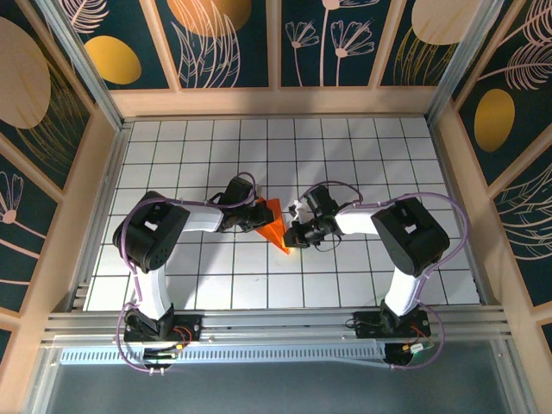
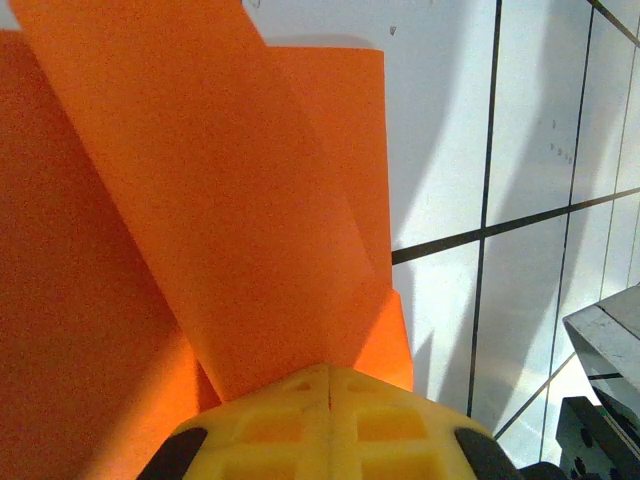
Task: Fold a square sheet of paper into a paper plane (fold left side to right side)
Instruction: Fourth fold the wing at the center of the table.
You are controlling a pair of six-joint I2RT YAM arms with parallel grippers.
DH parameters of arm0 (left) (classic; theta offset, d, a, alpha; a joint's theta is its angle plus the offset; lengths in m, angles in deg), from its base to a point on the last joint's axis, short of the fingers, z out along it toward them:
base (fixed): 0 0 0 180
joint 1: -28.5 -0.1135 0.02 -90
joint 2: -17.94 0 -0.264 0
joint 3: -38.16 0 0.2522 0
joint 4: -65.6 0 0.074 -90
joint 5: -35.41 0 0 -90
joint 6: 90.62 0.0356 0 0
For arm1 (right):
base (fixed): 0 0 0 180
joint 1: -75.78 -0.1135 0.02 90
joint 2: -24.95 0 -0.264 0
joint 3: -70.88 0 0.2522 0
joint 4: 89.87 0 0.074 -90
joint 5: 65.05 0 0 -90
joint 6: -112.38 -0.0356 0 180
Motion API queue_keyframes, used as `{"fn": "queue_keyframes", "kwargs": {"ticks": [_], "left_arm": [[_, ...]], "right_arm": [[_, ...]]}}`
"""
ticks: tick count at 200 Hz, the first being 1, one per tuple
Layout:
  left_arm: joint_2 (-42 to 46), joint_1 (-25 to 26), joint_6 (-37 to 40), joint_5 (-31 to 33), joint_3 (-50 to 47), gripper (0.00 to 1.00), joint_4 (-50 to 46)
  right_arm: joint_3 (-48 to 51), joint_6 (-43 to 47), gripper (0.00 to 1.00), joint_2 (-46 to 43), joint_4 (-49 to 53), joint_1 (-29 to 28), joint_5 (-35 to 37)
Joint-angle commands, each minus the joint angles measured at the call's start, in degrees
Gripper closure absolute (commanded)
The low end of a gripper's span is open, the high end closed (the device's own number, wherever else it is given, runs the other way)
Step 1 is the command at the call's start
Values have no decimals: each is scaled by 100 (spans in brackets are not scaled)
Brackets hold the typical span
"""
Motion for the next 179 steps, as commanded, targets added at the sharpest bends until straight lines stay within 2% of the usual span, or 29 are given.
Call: {"fn": "queue_keyframes", "kwargs": {"ticks": [1, 45, 113, 147, 179], "left_arm": [[-294, 16, 131, 405, -104, 98, -530], [-251, 16, 105, 412, -85, 98, -495], [417, 16, 61, 222, 215, 93, -226], [918, 14, -10, 166, -130, 95, 71], [1195, 38, -272, -242, -674, 97, 711]], "right_arm": [[134, 147, 100, -49, 385, -68, 168], [124, 208, 100, 62, 558, -85, 282], [5, 193, 100, 196, 1026, -91, 1068], [-22, 130, 100, 258, 1045, -88, 1202], [-24, 77, 100, 292, 1001, -94, 1255]]}}
